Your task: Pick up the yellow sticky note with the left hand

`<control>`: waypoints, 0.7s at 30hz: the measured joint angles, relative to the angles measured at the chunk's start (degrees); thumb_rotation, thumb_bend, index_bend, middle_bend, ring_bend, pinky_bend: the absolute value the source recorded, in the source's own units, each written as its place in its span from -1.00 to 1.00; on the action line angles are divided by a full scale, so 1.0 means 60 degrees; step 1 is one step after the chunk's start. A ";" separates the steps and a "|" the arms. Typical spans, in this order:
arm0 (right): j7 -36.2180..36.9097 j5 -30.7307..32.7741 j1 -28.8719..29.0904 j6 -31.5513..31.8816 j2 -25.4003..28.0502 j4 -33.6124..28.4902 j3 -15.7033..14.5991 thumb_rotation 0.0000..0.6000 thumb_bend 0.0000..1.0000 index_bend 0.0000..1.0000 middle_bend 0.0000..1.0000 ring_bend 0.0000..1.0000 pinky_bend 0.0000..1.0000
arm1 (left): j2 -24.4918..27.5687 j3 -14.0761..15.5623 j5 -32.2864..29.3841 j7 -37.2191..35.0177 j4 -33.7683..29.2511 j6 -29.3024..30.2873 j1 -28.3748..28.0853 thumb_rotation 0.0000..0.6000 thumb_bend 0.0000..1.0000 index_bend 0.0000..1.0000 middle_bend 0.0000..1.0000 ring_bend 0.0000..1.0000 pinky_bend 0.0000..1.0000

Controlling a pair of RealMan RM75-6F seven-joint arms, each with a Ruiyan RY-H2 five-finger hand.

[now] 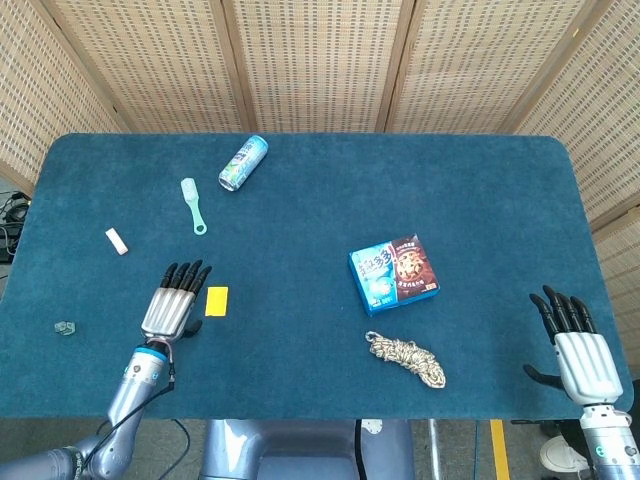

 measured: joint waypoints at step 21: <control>0.0312 0.0062 0.0075 -0.0157 0.0070 0.0048 -0.0001 1.00 -0.97 -1.00 -1.00 -1.00 -1.00 | -0.0645 0.0232 -0.0523 0.0710 0.0600 -0.0005 -0.0601 1.00 -0.39 -1.00 -1.00 -1.00 -1.00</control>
